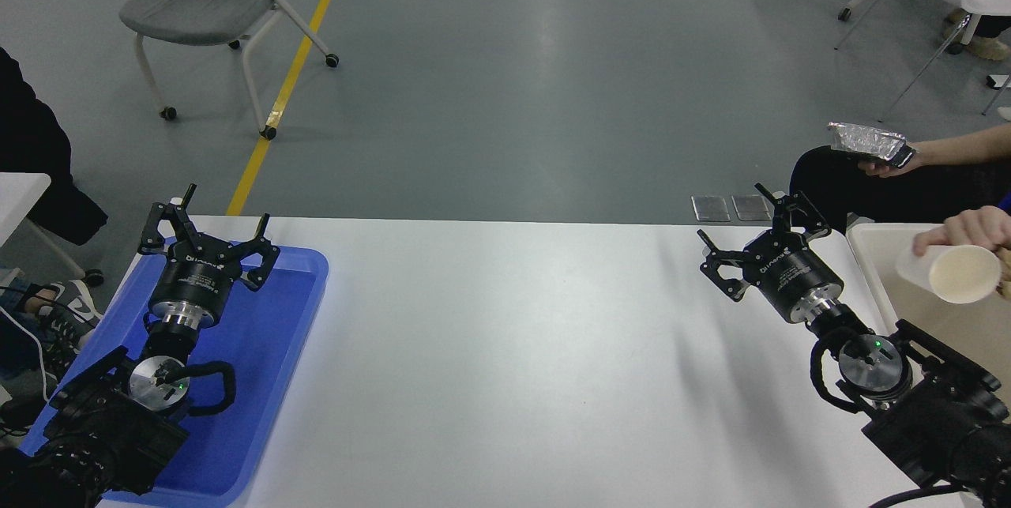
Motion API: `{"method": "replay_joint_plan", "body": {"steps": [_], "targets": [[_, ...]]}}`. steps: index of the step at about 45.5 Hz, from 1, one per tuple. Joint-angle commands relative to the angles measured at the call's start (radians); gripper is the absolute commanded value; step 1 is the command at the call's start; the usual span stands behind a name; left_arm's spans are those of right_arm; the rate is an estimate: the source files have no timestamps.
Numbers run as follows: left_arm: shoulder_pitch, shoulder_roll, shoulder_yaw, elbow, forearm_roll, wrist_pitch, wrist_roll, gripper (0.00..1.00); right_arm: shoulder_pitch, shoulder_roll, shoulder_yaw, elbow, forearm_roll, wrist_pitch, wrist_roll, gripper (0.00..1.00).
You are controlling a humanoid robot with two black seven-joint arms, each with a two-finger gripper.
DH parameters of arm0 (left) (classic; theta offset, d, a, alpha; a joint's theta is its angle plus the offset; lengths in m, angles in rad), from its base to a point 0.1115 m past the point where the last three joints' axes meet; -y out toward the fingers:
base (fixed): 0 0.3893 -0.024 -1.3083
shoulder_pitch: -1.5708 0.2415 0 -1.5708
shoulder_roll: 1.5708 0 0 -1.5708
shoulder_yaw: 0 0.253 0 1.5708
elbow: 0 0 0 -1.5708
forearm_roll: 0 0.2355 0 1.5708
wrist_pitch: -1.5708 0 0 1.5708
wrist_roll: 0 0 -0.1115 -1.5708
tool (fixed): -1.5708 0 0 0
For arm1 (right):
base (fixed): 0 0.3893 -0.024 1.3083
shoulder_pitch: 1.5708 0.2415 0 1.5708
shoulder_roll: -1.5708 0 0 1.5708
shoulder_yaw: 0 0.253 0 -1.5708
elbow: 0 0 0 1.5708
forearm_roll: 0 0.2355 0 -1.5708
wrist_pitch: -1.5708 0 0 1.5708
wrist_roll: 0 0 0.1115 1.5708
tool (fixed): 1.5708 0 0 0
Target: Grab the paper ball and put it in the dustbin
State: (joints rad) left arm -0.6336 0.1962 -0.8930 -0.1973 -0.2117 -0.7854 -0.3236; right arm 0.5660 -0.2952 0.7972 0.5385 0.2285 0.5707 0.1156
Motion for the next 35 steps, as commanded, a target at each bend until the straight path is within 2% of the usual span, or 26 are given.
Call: {"method": "replay_joint_plan", "body": {"steps": [1,35], "targets": [[0.0,0.0,0.0,0.003,0.0,0.0,0.001,1.0,0.008,-0.001,0.007,0.0,0.0,0.005,0.001,1.0],[0.0,-0.001,0.0,-0.001,0.0,0.0,0.001,1.0,0.008,-0.006,0.022,-0.011,0.0,0.044,0.001,1.0]]}}
